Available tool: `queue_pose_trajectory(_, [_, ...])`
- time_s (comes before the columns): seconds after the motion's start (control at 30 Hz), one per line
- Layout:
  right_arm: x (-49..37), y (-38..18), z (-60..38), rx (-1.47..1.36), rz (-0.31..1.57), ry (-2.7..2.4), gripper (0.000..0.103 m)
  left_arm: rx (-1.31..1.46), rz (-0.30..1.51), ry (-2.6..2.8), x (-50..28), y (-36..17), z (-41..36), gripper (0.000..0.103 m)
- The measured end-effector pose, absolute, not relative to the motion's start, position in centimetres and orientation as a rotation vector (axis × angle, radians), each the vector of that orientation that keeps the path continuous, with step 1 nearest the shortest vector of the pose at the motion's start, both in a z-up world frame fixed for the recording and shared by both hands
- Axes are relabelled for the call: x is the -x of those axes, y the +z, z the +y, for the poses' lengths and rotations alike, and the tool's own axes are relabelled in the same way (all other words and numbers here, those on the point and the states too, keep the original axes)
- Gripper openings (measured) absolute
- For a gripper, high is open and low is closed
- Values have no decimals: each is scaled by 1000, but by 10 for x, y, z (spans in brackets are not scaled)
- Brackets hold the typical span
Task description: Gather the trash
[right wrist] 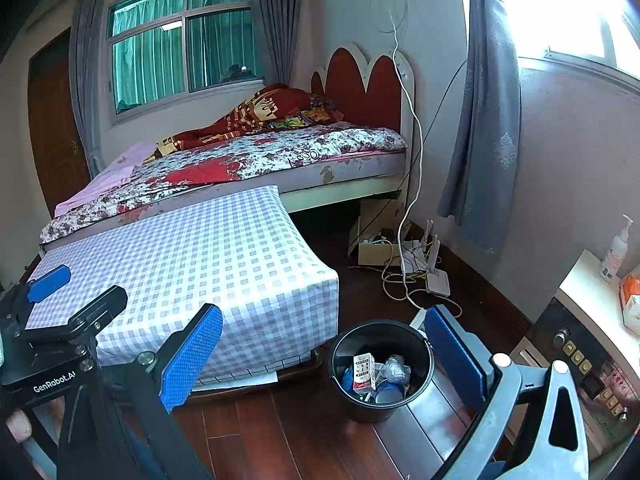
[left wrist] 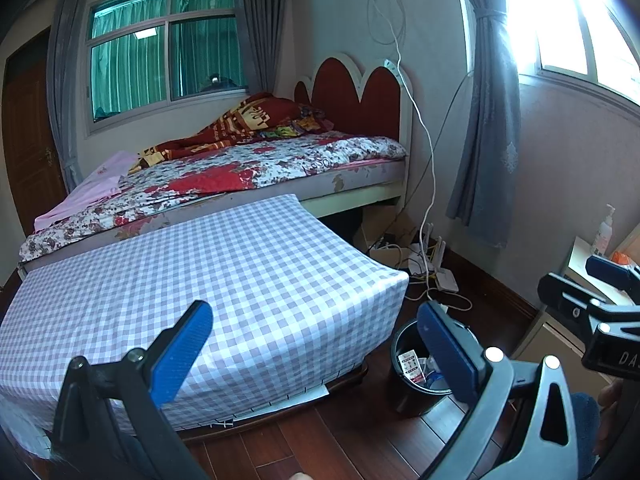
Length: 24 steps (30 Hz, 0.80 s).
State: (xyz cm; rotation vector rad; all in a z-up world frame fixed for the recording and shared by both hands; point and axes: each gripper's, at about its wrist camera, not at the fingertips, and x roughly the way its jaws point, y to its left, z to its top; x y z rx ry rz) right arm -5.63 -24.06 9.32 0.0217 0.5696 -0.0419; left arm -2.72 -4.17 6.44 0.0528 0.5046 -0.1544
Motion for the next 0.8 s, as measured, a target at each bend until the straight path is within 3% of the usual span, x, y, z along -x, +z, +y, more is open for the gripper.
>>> queue_pose_trajectory(0.8, [60, 92, -243, -25, 567, -38, 102, -52, 510, -159, 27, 63, -40, 102])
